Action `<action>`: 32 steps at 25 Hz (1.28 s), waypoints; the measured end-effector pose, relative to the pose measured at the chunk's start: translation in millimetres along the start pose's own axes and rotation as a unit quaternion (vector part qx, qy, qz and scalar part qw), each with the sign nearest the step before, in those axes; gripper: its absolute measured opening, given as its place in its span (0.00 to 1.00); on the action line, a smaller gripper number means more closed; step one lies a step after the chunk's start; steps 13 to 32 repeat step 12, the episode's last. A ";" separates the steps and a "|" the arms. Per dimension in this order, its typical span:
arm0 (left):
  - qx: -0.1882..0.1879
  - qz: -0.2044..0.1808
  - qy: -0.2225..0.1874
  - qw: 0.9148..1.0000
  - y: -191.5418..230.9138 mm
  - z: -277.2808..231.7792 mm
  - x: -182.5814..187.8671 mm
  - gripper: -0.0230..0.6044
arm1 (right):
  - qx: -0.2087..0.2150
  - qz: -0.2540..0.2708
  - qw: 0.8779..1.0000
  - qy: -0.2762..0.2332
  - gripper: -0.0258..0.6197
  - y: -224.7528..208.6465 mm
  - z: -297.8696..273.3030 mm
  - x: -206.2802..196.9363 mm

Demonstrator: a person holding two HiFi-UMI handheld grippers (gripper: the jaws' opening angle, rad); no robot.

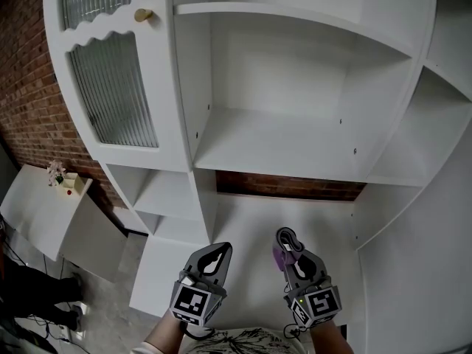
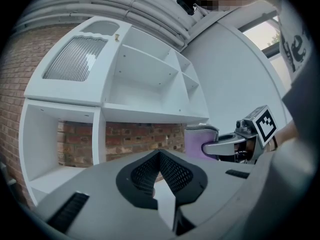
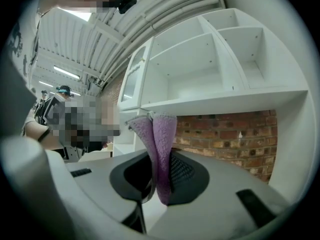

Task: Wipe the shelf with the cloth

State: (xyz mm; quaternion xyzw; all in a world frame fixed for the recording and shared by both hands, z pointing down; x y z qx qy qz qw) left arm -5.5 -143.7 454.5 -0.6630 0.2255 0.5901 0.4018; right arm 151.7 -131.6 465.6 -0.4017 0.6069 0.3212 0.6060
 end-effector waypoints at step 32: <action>-0.002 0.015 0.005 1.000 -2.4 -8.4 -3.6 0.06 | 0.009 -0.007 1.000 0.007 0.14 -3.1 -5.0 -5.5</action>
Point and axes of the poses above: the fingertips, and each gripper's own axes: z backward along the fingers, y to its left, x out of its top, the point moved 2 cm from there along z, backward along the fingers, and after that the axes turned 11 degrees about -z, right-handed, at the moved point
